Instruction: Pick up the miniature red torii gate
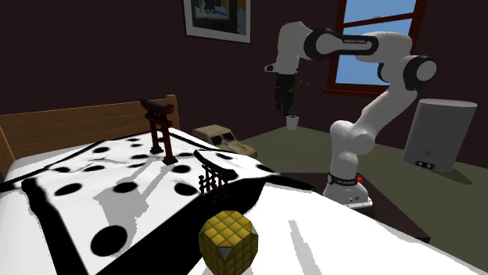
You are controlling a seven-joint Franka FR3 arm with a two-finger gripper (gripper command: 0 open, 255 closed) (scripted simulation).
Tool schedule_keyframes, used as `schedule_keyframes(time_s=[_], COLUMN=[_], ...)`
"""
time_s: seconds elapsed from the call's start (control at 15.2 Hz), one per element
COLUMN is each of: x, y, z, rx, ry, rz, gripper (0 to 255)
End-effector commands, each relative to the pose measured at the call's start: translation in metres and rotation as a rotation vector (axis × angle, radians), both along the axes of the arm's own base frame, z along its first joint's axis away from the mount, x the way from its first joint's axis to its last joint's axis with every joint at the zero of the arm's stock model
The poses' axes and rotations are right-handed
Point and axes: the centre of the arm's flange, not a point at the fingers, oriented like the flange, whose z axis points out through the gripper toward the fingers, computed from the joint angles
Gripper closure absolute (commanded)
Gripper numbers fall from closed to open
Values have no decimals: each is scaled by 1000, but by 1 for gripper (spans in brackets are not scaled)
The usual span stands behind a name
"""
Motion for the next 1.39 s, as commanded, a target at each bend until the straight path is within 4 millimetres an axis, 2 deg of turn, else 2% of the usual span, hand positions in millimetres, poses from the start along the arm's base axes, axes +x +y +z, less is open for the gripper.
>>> schedule_keyframes(time_s=[0.0,0.66,1.32], x=[0,65,127], y=[0,65,142], z=[0,-71,-131], rx=[0,44,89], ry=[0,-125,-250], rz=[0,155,310], gripper=[0,0,0])
